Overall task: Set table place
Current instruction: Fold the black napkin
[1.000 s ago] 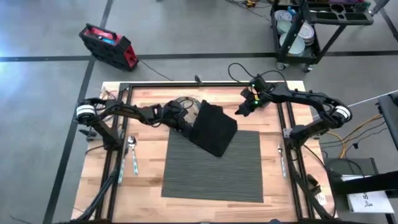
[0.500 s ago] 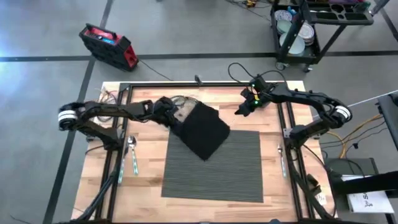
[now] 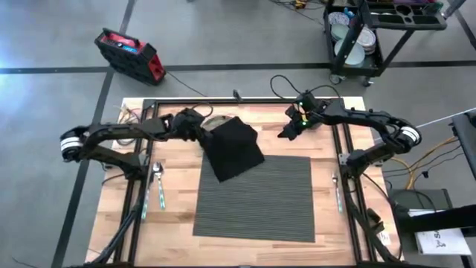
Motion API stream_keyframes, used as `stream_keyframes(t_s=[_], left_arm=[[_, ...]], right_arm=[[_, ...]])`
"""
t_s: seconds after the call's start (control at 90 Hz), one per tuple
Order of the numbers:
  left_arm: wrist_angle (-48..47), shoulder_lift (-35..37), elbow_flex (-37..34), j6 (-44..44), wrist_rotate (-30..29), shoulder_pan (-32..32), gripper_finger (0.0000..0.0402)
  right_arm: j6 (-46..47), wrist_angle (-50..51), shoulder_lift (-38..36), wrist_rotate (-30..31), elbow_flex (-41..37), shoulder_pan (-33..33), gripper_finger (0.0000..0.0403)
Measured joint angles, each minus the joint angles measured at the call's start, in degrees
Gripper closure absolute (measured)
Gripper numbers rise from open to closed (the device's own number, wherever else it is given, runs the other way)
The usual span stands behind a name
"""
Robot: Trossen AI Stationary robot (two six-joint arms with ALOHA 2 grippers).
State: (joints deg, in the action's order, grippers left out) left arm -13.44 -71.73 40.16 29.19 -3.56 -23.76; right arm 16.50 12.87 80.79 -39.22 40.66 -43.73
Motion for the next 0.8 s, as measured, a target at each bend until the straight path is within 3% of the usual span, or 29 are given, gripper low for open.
stream_keyframes(t_s=[0.4,0.544,0.8], left_arm=[[0.2,-2.7,0.0,-0.9,-3.4,0.0,0.0384],[0.3,-2.0,0.0,-1.6,-1.9,0.0,0.0346],[0.6,-1.3,0.0,0.2,0.2,0.0,0.0235]], right_arm=[[2.2,0.1,0.0,0.2,0.0,5.4,0.0288],[2.8,0.0,0.3,0.1,0.0,6.4,0.027],[4.8,-3.0,8.1,-3.9,-0.1,7.9,0.0261]])
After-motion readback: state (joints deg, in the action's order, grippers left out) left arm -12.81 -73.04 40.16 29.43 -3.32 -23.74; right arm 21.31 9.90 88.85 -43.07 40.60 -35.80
